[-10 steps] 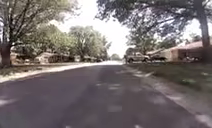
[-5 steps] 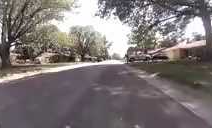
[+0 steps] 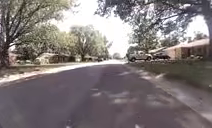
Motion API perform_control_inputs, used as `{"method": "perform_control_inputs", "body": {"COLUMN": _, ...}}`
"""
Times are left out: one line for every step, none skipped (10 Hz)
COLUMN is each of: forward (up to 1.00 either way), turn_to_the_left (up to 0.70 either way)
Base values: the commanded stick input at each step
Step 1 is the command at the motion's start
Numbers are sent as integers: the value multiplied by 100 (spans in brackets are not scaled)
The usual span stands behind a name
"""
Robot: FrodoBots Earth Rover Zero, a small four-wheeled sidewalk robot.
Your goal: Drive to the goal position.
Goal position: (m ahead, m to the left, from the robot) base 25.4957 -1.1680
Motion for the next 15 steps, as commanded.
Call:
{"method": "perform_control_inputs", "body": {"forward": 70, "turn_to_the_left": 0}}
{"method": "perform_control_inputs", "body": {"forward": 70, "turn_to_the_left": 0}}
{"method": "perform_control_inputs", "body": {"forward": 70, "turn_to_the_left": 0}}
{"method": "perform_control_inputs", "body": {"forward": 70, "turn_to_the_left": 0}}
{"method": "perform_control_inputs", "body": {"forward": 70, "turn_to_the_left": 0}}
{"method": "perform_control_inputs", "body": {"forward": 70, "turn_to_the_left": 0}}
{"method": "perform_control_inputs", "body": {"forward": 70, "turn_to_the_left": 0}}
{"method": "perform_control_inputs", "body": {"forward": 70, "turn_to_the_left": 0}}
{"method": "perform_control_inputs", "body": {"forward": 70, "turn_to_the_left": 0}}
{"method": "perform_control_inputs", "body": {"forward": 70, "turn_to_the_left": 0}}
{"method": "perform_control_inputs", "body": {"forward": 70, "turn_to_the_left": 0}}
{"method": "perform_control_inputs", "body": {"forward": 70, "turn_to_the_left": 0}}
{"method": "perform_control_inputs", "body": {"forward": 70, "turn_to_the_left": 0}}
{"method": "perform_control_inputs", "body": {"forward": 70, "turn_to_the_left": 0}}
{"method": "perform_control_inputs", "body": {"forward": 70, "turn_to_the_left": 0}}
